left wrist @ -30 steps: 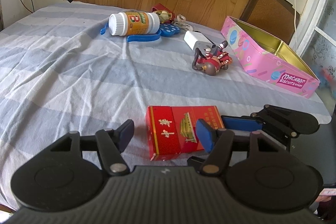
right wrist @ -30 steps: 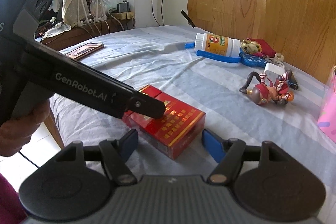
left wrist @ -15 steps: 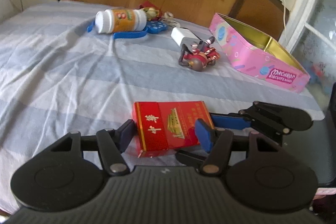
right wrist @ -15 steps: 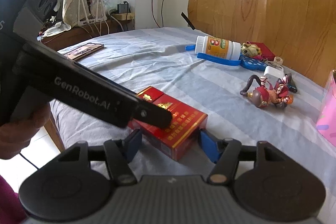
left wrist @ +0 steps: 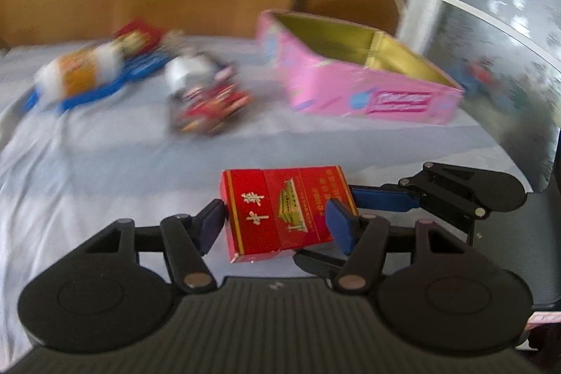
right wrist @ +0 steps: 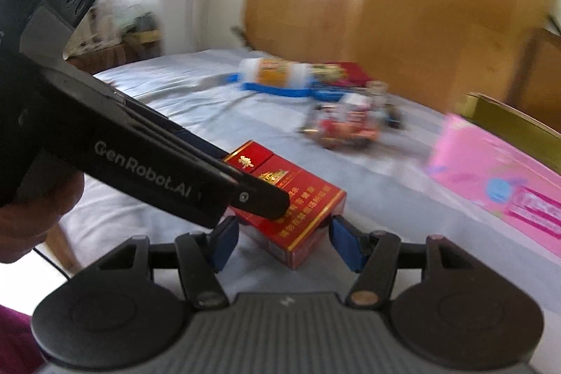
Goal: Organize rigid objects
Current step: 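Lower the red box into the pink tin and open the left tool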
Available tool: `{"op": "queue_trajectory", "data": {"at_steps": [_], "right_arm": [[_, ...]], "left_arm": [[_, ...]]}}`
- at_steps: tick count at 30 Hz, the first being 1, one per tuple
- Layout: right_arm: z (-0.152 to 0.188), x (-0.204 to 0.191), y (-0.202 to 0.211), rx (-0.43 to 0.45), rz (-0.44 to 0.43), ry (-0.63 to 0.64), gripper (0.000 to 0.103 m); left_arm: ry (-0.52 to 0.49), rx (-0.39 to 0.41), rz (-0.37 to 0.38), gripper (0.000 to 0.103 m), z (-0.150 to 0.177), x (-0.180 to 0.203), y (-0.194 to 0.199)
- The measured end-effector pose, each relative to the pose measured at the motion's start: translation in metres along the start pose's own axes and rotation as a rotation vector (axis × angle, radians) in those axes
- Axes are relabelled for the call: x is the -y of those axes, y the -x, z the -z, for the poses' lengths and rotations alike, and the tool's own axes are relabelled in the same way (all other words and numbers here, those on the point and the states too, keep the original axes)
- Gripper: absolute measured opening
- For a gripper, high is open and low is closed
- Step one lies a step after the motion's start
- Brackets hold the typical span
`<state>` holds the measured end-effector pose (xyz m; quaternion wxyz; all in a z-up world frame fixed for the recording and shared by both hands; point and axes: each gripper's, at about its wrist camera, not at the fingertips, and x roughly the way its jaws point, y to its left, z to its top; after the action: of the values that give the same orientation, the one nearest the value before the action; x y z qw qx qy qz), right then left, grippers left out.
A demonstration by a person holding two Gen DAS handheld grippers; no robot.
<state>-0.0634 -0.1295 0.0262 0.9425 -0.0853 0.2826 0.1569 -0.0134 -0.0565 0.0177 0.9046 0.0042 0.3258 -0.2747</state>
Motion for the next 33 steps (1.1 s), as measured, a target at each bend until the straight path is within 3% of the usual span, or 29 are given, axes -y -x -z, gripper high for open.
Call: {"op": "queue_trajectory", "data": {"at_steps": [8,13,18,24,26,27,33], "right_arm": [[-0.015,0.084,0.044,0.147,0.303,-0.072,0.059],[-0.018,0.15,0.051,0.166,0.41,-0.166,0.059],[-0.013,0.205,0.046,0.132,0.444,-0.225,0.059],[-0.009,0.227,0.022,0.068,0.474,-0.233,0.059],[-0.009,0.229,0.017,0.074,0.51,-0.241,0.068],[-0.008,0.23,0.017,0.084,0.542,-0.246,0.076],[0.003,0.217,0.035,0.164,0.581,-0.336,0.076]], "left_arm": [[-0.159,0.134,0.149,0.066,-0.096,0.069,-0.053],[-0.185,0.145,0.182,0.066,-0.134,0.11,-0.101],[-0.218,0.139,0.173,0.066,-0.146,0.136,-0.138],[-0.173,0.108,0.173,0.067,-0.152,0.138,-0.169],[-0.18,0.1,0.151,0.067,-0.152,0.142,-0.176],[-0.185,0.104,0.137,0.067,-0.151,0.142,-0.175],[-0.197,0.19,0.121,0.069,-0.14,0.115,-0.133]]}}
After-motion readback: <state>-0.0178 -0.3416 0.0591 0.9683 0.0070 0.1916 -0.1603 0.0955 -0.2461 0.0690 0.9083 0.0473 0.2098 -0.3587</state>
